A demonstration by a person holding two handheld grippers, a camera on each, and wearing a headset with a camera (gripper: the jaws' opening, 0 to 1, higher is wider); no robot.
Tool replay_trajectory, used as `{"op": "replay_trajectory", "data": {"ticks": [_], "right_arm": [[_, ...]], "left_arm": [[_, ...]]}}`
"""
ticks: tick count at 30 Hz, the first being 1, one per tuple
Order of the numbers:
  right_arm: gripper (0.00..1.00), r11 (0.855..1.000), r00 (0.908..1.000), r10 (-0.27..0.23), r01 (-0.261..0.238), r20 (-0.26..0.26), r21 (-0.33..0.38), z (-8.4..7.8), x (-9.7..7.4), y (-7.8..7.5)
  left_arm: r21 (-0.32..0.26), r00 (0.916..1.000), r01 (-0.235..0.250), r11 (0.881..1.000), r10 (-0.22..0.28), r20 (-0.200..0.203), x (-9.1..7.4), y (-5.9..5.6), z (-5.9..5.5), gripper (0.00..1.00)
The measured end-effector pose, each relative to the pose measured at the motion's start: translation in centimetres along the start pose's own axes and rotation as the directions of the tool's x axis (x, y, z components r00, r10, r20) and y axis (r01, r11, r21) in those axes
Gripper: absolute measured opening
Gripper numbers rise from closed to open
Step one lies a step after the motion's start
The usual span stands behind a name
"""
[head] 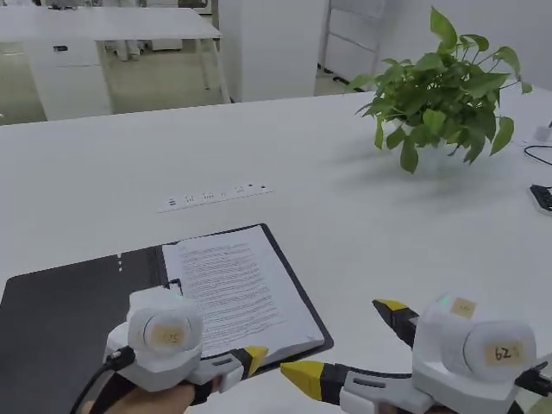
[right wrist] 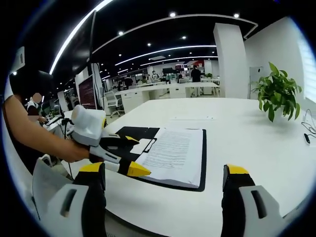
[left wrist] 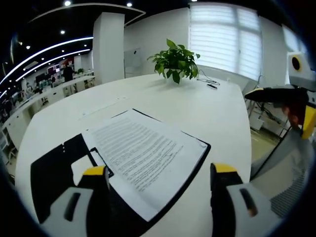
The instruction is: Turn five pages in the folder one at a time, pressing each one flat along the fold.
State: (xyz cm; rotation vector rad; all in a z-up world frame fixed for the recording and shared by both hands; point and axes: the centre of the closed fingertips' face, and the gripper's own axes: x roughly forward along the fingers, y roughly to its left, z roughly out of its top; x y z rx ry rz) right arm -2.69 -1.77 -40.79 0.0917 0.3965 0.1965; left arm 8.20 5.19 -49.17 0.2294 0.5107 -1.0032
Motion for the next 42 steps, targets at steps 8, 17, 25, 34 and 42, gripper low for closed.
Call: {"op": "replay_trajectory", "data": {"ticks": [8, 17, 25, 34, 42], "right_arm": [[0.98, 1.0, 0.9997, -0.017, 0.017, -0.014, 0.003, -0.4, -0.1, 0.0], [0.98, 1.0, 0.9993, -0.026, 0.026, -0.026, -0.002, -0.3, 0.0, 0.0], [0.97, 0.999, 0.9989, -0.035, 0.035, -0.031, 0.014, -0.3, 0.1, -0.2], [0.96, 0.996, 0.9978, -0.062, 0.063, -0.022, 0.055, 0.1, 0.0, -0.8], [0.96, 0.995, 0.9968, -0.073, 0.075, -0.033, 0.063, -0.1, 0.3, -1.1]], "left_arm": [[0.002, 0.9995, 0.031, 1.0, -0.031, 0.0, 2.4, -1.0, 0.0, 0.83], [-0.017, 0.9997, 0.024, 1.0, -0.024, 0.004, 4.6, -1.3, 0.2, 0.83], [-0.016, 0.9998, 0.011, 1.0, -0.011, 0.017, 6.5, -1.7, 0.6, 0.79], [-0.003, 1.0, -0.002, 1.0, 0.002, -0.009, 8.0, -2.4, -0.4, 0.76], [0.048, 0.9985, -0.022, 0.999, 0.025, -0.049, 8.6, -2.3, -1.7, 0.69]]}}
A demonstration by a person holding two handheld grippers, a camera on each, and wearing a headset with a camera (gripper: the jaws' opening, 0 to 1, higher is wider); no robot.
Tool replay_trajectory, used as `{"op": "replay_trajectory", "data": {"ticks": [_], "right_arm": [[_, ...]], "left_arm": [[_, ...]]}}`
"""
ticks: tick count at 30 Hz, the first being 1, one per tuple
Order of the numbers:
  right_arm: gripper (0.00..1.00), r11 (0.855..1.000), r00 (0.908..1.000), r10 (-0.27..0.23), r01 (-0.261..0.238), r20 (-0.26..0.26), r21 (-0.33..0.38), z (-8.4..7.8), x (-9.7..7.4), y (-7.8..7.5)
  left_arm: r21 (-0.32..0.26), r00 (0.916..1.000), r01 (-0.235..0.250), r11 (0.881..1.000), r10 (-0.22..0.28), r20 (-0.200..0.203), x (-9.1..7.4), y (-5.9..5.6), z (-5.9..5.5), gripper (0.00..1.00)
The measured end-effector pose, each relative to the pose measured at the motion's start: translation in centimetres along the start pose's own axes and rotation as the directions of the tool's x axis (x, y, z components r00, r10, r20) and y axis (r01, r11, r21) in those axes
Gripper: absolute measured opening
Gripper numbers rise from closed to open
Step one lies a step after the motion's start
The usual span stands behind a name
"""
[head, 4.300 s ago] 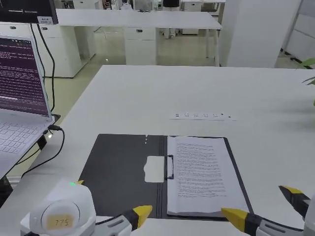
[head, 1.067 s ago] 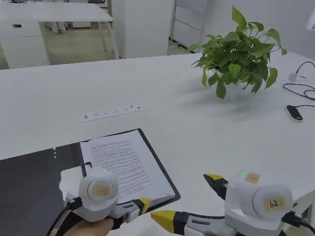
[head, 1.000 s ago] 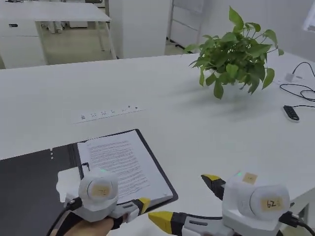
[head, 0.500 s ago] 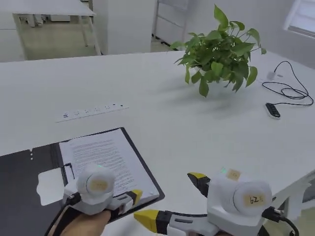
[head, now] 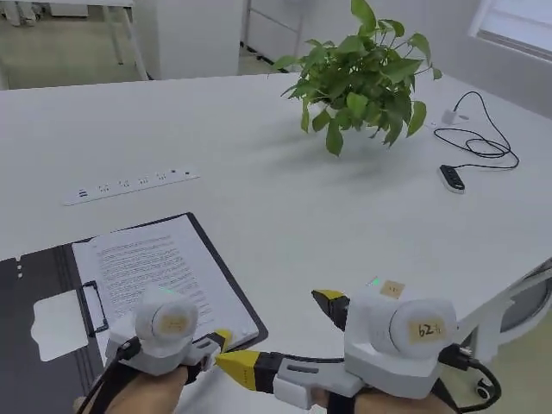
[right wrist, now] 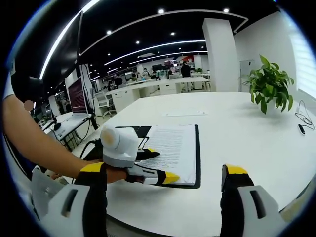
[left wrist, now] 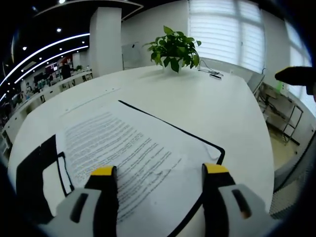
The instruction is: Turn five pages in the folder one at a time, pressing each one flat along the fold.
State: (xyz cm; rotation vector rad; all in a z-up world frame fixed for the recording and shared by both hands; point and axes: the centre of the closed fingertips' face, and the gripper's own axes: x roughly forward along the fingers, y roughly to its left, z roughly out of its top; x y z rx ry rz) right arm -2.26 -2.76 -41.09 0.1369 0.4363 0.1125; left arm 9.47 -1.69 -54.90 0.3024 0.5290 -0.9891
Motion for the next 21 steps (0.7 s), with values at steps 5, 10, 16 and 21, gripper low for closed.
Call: {"op": "replay_trajectory", "data": {"ticks": [5, 10, 16, 21], "right_arm": [[0.95, 1.0, 1.0, 0.005, -0.005, -0.006, 0.014, 0.1, 0.6, 0.0], [0.93, 0.999, 0.9999, 0.01, -0.009, -0.014, 0.031, 0.2, 1.3, -0.1], [0.91, 0.998, 0.9995, 0.017, -0.015, -0.027, 0.061, -0.1, 2.1, -0.1], [0.91, 0.998, 0.9985, 0.03, -0.027, -0.045, 0.063, -0.5, 2.8, 0.1]], "left_arm": [[-0.007, 0.9996, 0.017, 1.0, -0.017, 0.02, 0.2, 0.0, 0.2, 0.61], [-0.014, 0.9986, 0.028, 1.0, -0.027, 0.045, 0.2, 0.3, 0.2, 0.54], [-0.009, 0.9976, 0.035, 0.999, -0.034, 0.061, 0.4, 0.7, 0.4, 0.45], [0.019, 0.9978, 0.043, 0.999, -0.044, 0.05, 0.5, 0.8, 0.5, 0.35]]}}
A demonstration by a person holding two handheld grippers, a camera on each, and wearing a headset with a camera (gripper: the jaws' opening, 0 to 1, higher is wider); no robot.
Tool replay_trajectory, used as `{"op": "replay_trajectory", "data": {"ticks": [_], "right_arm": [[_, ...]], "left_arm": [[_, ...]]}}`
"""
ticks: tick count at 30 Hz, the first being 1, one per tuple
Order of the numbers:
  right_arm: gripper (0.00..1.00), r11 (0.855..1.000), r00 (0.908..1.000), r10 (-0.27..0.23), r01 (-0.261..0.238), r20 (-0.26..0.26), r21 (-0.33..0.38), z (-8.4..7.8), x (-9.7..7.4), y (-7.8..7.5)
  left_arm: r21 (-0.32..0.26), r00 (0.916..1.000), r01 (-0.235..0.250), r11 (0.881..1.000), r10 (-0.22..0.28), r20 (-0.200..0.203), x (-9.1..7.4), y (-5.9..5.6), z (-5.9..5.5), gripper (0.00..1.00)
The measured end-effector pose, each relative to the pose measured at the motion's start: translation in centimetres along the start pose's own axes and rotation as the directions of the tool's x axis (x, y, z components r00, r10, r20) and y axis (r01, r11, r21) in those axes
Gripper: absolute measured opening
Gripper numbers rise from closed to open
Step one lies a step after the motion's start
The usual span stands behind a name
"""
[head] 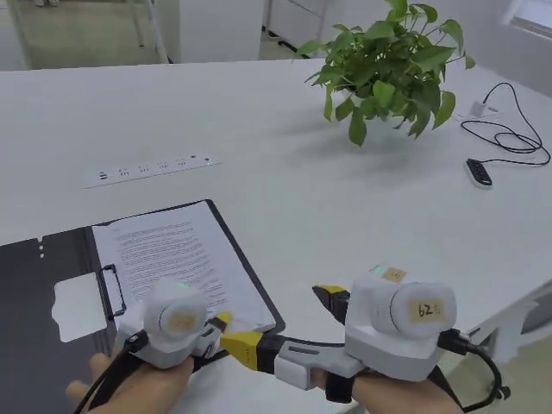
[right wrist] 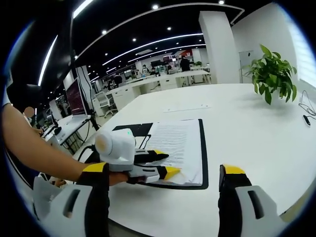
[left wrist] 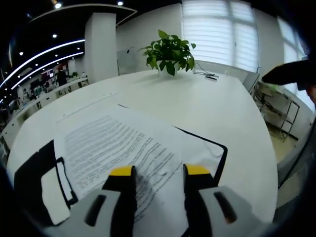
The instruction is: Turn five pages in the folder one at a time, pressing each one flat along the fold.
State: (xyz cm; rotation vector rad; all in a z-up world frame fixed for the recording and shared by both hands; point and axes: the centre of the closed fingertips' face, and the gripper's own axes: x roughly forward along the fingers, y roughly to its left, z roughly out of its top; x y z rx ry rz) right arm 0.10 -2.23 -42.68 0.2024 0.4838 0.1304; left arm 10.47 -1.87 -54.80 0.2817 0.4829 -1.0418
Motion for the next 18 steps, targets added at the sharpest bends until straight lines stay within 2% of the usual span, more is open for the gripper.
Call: {"op": "replay_trajectory", "data": {"ticks": [4, 6, 7, 8, 9, 10, 12, 18], "right_arm": [[0.9, 1.0, 0.9999, 0.006, -0.005, -0.011, 0.019, -0.4, 0.5, -0.1], [0.89, 0.999, 0.9997, 0.008, -0.007, -0.025, 0.037, -0.8, 0.8, -0.1], [0.88, 0.999, 0.9996, 0.009, -0.007, -0.026, 0.043, -0.9, 1.0, -0.2], [0.88, 0.999, 0.9995, 0.008, -0.006, -0.03, 0.049, -1.0, 1.1, -0.2], [0.87, 0.998, 0.9993, 0.006, -0.004, -0.037, 0.058, -1.3, 1.3, -0.4], [0.86, 0.998, 0.999, 0.006, -0.003, -0.044, 0.067, -1.5, 1.4, -0.4], [0.84, 0.996, 0.9987, 0.007, -0.003, -0.051, 0.091, -1.8, 1.8, -0.5], [0.75, 0.988, 0.9976, 0.014, -0.003, -0.067, 0.155, -2.8, 3.2, -0.7]], "left_arm": [[0.003, 1.0, -0.005, 1.0, 0.005, -0.001, 0.1, 0.3, 0.1, 0.28], [-0.006, 0.9997, -0.023, 1.0, 0.023, -0.004, 0.1, 1.1, 0.1, 0.21], [-0.01, 0.9994, -0.032, 0.999, 0.032, -0.014, 0.0, 1.4, 0.0, 0.15], [-0.006, 0.9997, -0.019, 1.0, 0.019, -0.013, 0.0, 1.6, 0.1, 0.12], [0.022, 0.9997, -0.012, 1.0, 0.012, -0.019, 0.1, 1.4, 0.0, 0.12], [0.025, 0.9997, -0.011, 1.0, 0.011, -0.02, 0.1, 1.3, 0.0, 0.12], [0.002, 0.9997, -0.014, 1.0, 0.015, -0.021, 0.0, 1.3, 0.0, 0.11], [-0.011, 0.9997, -0.013, 1.0, 0.012, -0.019, 0.0, 1.3, -0.1, 0.11]]}}
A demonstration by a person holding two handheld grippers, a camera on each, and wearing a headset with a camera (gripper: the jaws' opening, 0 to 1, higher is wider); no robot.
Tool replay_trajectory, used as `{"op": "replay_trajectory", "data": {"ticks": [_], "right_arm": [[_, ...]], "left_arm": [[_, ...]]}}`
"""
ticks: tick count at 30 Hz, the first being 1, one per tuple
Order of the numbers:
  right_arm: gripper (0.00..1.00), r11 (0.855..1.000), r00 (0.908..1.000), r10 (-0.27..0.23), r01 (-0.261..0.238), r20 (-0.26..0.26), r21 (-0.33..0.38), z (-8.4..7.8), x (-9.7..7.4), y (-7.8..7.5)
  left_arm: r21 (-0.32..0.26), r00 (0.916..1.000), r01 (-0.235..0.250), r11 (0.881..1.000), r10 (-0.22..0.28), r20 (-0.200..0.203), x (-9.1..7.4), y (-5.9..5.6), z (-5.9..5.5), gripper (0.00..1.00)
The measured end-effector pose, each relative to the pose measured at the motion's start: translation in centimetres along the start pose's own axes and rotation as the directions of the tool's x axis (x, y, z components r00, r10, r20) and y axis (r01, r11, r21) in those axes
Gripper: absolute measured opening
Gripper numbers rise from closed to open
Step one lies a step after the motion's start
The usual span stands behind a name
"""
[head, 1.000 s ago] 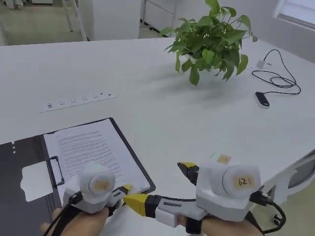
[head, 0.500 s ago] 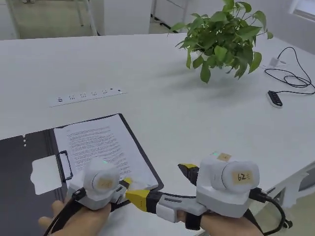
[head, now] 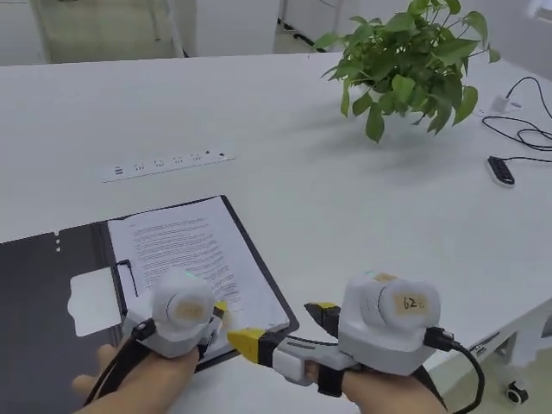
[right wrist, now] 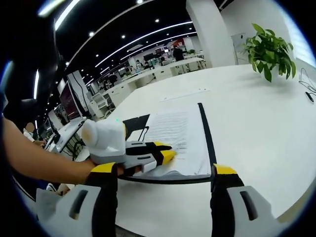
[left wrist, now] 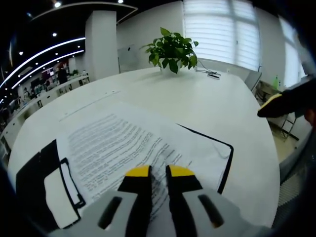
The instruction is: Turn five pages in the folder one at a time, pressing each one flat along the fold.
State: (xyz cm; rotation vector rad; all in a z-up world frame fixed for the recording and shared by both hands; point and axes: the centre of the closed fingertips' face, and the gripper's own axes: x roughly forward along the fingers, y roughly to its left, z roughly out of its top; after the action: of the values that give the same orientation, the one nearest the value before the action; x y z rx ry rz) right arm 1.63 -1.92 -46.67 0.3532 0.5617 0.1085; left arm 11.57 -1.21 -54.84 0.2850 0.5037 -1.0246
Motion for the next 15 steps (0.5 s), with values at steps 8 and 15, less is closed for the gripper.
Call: {"op": "replay_trajectory", "data": {"ticks": [8, 15], "right_arm": [[0.58, 0.994, 0.9997, -0.018, 0.02, -0.018, 0.104, -1.0, 2.1, -1.5], [0.45, 0.989, 0.9972, -0.048, 0.055, -0.058, 0.139, -1.9, 4.2, -2.9]], "left_arm": [[-0.014, 1.0, 0.005, 1.0, -0.005, 0.003, -0.1, 0.0, 0.0, 0.1], [-0.026, 1.0, 0.009, 1.0, -0.009, 0.004, 0.0, 0.0, 0.0, 0.1]]}}
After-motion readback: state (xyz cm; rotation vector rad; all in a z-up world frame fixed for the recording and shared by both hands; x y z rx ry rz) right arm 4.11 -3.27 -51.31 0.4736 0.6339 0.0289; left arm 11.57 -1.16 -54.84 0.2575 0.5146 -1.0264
